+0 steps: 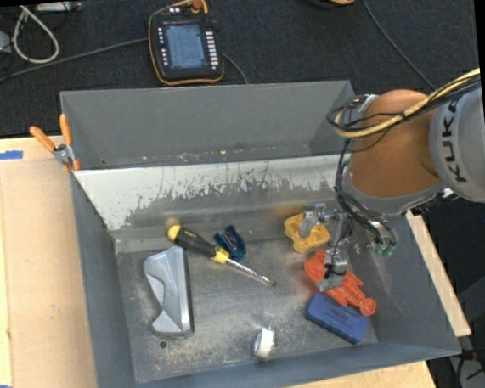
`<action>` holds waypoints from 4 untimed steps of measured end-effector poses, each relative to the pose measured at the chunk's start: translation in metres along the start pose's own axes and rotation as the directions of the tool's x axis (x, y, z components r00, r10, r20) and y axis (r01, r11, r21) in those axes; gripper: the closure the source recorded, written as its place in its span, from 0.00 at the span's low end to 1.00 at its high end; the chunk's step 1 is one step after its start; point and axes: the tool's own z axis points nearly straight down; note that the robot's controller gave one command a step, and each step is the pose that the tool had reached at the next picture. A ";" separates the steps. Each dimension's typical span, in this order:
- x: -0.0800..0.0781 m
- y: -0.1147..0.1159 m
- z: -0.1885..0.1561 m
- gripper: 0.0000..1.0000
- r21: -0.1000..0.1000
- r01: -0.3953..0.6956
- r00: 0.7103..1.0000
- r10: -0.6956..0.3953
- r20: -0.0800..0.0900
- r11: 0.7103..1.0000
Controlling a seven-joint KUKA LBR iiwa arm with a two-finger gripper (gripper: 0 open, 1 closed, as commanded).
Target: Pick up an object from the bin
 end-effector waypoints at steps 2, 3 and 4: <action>-0.032 0.033 0.027 0.00 -0.004 -0.333 0.943 0.333 0.002 0.943; 0.019 -0.067 0.053 0.00 0.001 -0.178 0.984 0.178 -0.005 0.984; -0.003 0.023 0.080 0.00 -0.002 -0.308 0.951 0.308 -0.013 0.951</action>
Offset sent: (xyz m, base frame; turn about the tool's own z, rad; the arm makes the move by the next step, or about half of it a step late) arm 0.0317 0.0420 -0.0206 0.3426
